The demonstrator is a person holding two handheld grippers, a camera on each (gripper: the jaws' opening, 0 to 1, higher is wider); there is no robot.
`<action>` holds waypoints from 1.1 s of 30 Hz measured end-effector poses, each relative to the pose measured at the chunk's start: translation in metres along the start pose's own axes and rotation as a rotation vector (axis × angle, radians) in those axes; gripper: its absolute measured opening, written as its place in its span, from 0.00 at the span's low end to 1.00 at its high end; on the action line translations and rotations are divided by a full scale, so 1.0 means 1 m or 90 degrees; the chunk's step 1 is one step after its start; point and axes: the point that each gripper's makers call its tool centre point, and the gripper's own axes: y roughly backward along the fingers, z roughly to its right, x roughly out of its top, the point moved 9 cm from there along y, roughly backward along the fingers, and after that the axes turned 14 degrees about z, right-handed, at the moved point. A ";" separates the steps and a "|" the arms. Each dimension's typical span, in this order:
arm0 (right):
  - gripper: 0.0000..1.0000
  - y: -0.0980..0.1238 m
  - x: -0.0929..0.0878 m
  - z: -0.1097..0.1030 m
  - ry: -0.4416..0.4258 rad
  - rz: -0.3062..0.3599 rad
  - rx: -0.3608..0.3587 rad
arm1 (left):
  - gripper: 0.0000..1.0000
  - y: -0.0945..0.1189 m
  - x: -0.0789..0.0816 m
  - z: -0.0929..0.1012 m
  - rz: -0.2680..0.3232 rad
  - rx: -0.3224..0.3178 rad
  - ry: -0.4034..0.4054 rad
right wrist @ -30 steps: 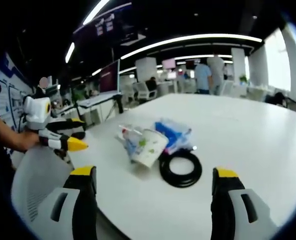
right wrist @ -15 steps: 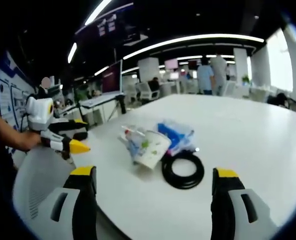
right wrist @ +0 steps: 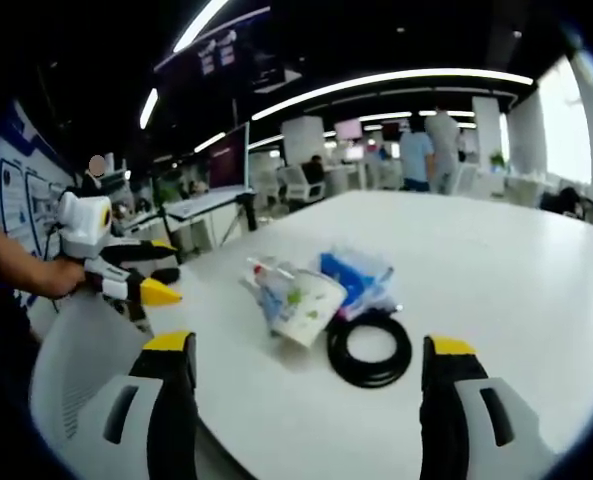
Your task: Arrange the tabletop items into an orderly group along one side of the table until the central work area is clear of visible clutter.
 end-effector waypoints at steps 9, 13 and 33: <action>0.90 -0.003 0.005 0.002 -0.005 0.003 0.001 | 0.81 -0.009 0.008 -0.011 -0.009 -0.018 -0.035; 0.90 -0.006 0.009 0.004 -0.007 0.009 -0.003 | 0.80 -0.015 0.010 -0.013 -0.013 -0.030 -0.050; 0.89 -0.001 0.015 0.015 -0.008 0.025 -0.036 | 0.78 -0.051 0.016 -0.006 -0.036 -0.104 -0.110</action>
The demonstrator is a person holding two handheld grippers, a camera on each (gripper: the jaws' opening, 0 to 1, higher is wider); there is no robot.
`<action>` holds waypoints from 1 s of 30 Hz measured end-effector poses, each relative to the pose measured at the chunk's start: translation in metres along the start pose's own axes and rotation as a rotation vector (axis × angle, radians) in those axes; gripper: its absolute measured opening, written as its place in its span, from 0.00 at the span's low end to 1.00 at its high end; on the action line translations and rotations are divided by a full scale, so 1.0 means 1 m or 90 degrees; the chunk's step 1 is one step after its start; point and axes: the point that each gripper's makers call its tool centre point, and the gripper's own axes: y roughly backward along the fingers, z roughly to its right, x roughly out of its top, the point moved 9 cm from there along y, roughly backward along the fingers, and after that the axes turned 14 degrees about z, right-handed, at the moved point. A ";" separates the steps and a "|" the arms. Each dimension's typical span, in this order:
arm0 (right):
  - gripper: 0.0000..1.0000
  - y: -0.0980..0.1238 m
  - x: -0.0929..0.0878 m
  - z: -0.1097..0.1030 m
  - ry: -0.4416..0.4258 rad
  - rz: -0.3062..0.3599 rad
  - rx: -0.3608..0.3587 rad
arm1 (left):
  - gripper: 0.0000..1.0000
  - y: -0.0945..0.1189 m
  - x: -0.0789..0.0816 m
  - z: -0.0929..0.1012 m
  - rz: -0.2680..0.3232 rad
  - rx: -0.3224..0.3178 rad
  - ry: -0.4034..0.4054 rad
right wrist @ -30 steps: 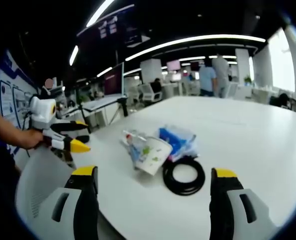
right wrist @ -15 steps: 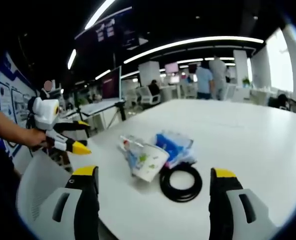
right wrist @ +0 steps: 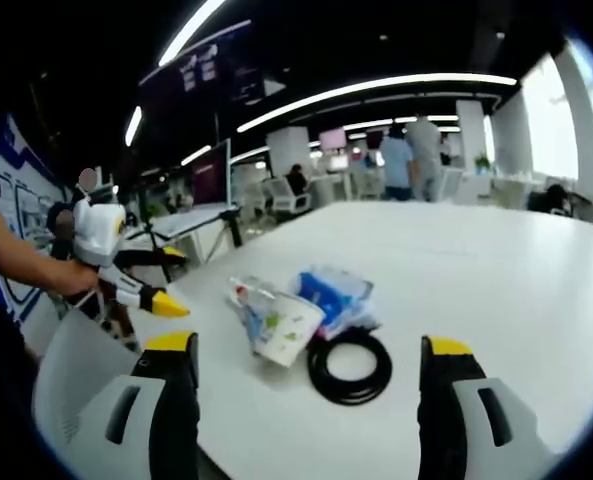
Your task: Arrange the tabletop items into an orderly group along one side of the table until the central work area is clear of visible clutter.
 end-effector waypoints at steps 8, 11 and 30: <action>0.89 0.002 -0.001 -0.004 0.018 -0.008 0.012 | 0.77 -0.011 0.001 -0.003 -0.005 -0.017 -0.010; 0.89 0.003 -0.001 -0.004 0.022 -0.010 0.014 | 0.77 -0.015 0.002 -0.003 -0.008 -0.025 -0.014; 0.88 0.009 -0.003 -0.003 0.025 -0.020 0.000 | 0.74 -0.041 0.004 -0.003 -0.014 -0.076 -0.044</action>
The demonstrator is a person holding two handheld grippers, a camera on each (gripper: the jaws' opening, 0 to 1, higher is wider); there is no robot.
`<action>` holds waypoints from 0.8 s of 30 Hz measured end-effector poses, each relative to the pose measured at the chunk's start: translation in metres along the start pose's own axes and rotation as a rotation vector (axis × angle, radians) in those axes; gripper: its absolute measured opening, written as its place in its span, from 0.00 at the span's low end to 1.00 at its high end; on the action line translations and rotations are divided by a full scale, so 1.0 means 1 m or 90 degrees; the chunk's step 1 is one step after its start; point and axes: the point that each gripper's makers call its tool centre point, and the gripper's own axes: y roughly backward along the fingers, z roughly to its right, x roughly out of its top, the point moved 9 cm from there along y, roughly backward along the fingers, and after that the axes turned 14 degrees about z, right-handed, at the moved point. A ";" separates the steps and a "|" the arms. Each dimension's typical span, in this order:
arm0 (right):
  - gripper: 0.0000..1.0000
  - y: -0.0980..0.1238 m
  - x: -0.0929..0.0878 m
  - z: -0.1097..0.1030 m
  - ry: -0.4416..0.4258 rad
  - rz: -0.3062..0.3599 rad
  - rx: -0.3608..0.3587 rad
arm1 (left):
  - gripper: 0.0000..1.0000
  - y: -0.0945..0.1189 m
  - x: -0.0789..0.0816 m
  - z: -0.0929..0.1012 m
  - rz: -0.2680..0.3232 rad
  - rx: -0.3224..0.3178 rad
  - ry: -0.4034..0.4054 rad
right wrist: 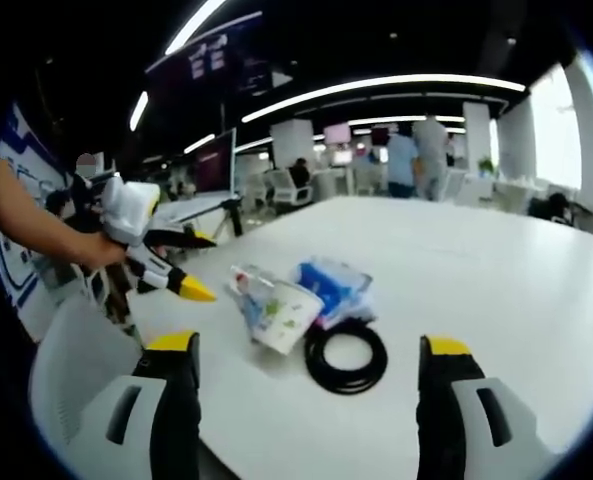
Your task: Arrange the tabletop items into an orderly group along one side of the table until the central work area is clear of visible clutter.
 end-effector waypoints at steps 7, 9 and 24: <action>0.88 0.003 -0.001 0.001 0.000 -0.004 -0.010 | 0.73 -0.007 -0.001 -0.001 -0.006 -0.014 -0.009; 0.88 0.004 0.000 0.000 0.001 -0.004 -0.011 | 0.73 -0.009 -0.002 -0.001 -0.008 -0.016 -0.012; 0.87 0.005 0.002 -0.004 0.005 -0.013 -0.010 | 0.71 -0.019 -0.007 0.000 -0.027 -0.031 -0.030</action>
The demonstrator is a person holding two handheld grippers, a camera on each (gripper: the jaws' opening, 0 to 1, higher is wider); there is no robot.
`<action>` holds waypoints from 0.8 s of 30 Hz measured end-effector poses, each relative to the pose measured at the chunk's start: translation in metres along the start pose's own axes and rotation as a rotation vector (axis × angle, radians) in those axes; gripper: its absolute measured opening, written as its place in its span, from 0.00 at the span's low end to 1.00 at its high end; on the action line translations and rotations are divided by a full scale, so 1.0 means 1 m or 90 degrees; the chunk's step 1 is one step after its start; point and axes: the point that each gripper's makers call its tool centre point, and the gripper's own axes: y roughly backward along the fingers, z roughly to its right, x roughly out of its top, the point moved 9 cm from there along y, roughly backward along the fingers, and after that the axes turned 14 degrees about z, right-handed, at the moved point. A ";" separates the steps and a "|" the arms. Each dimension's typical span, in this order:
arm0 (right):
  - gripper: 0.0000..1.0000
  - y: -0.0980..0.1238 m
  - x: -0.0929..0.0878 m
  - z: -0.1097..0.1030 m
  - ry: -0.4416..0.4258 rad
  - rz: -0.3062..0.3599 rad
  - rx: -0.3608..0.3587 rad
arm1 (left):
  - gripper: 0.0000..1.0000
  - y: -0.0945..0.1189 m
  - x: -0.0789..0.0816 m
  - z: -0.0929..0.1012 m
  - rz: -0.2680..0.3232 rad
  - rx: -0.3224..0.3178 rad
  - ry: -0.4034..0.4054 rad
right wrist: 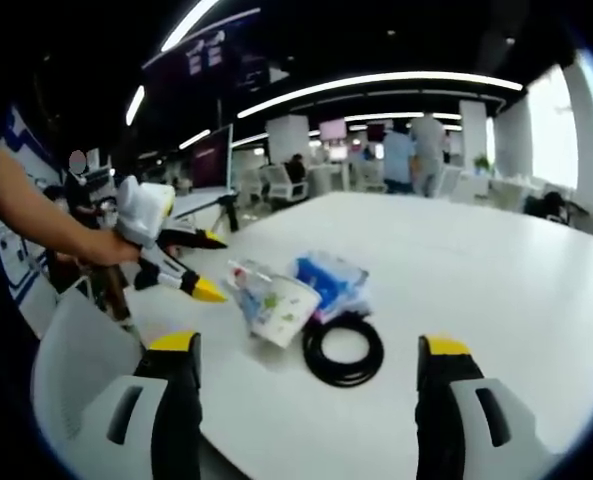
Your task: Arrange the tabletop items into an orderly group along one side of the table until the central work area is clear of visible clutter.
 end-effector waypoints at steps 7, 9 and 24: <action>0.87 0.001 -0.001 0.001 0.004 -0.005 0.000 | 0.69 -0.008 0.000 -0.003 -0.016 -0.007 -0.025; 0.87 0.001 -0.001 0.002 0.004 -0.006 0.000 | 0.67 -0.011 -0.001 -0.004 -0.021 -0.009 -0.031; 0.87 0.002 -0.003 0.007 0.004 -0.011 -0.010 | 0.62 -0.028 -0.004 -0.003 -0.041 -0.031 -0.071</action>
